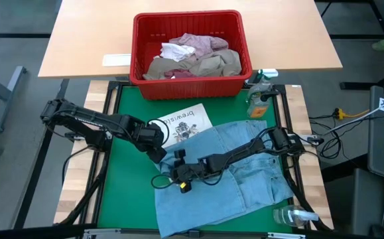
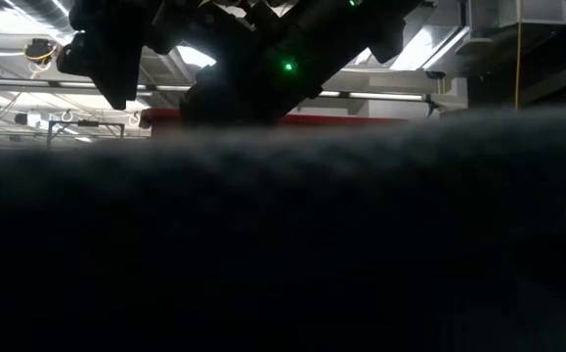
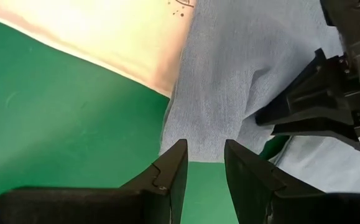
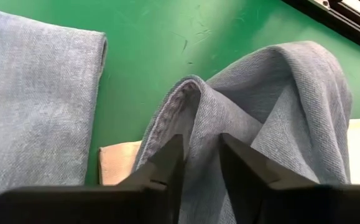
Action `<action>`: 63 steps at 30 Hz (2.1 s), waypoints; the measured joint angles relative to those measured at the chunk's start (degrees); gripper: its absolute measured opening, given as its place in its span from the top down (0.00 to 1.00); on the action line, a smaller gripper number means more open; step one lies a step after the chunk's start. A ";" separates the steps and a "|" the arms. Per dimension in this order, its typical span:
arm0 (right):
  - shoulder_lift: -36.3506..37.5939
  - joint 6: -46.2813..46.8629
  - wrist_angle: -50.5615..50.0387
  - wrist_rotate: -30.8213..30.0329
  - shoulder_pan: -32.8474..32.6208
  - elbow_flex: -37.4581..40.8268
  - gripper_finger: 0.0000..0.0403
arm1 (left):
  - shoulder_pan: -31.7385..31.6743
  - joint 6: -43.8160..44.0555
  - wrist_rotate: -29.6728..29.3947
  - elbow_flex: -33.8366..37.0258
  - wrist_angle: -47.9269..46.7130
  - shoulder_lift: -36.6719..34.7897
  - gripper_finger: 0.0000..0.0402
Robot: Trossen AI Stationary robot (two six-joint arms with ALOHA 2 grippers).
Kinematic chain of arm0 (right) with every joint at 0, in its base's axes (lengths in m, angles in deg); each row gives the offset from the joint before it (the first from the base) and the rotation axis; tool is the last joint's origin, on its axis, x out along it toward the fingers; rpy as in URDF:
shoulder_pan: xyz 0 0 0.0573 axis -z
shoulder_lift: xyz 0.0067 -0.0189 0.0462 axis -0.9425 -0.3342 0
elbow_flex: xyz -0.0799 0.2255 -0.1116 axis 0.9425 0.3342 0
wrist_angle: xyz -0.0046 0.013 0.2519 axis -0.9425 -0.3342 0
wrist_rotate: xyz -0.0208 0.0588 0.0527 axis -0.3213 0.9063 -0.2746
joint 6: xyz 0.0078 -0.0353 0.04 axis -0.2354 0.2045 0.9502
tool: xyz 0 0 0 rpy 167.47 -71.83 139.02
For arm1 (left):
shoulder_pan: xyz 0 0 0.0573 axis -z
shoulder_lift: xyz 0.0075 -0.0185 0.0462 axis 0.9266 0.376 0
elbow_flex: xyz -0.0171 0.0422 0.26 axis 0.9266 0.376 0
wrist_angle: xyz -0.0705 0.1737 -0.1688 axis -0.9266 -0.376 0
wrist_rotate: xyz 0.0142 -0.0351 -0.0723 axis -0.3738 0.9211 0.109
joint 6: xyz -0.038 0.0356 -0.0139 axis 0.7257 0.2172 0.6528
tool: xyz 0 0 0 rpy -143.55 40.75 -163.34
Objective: Fold laundry
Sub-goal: Fold the light blue pants
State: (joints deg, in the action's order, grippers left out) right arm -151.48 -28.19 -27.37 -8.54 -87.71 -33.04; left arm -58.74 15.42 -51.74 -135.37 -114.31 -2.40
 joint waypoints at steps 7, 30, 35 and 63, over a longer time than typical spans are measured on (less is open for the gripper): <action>0.00 0.07 -0.08 0.02 0.00 0.02 0.85 | -0.35 -3.14 4.15 9.48 9.55 -0.53 0.75; 0.00 0.15 -0.79 0.02 0.00 0.04 0.85 | -0.59 2.08 0.42 34.37 35.30 -20.18 0.75; 0.02 0.15 -0.81 0.04 0.00 0.04 0.85 | -0.59 2.54 0.58 39.77 42.78 -21.23 0.75; 0.09 0.15 -0.82 0.09 -0.02 0.07 0.87 | -0.59 5.20 8.44 42.17 50.70 -21.05 0.79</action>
State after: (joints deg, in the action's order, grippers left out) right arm -151.39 -28.04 -28.19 -8.45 -87.74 -32.97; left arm -59.33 20.62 -43.30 -93.20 -63.61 -23.45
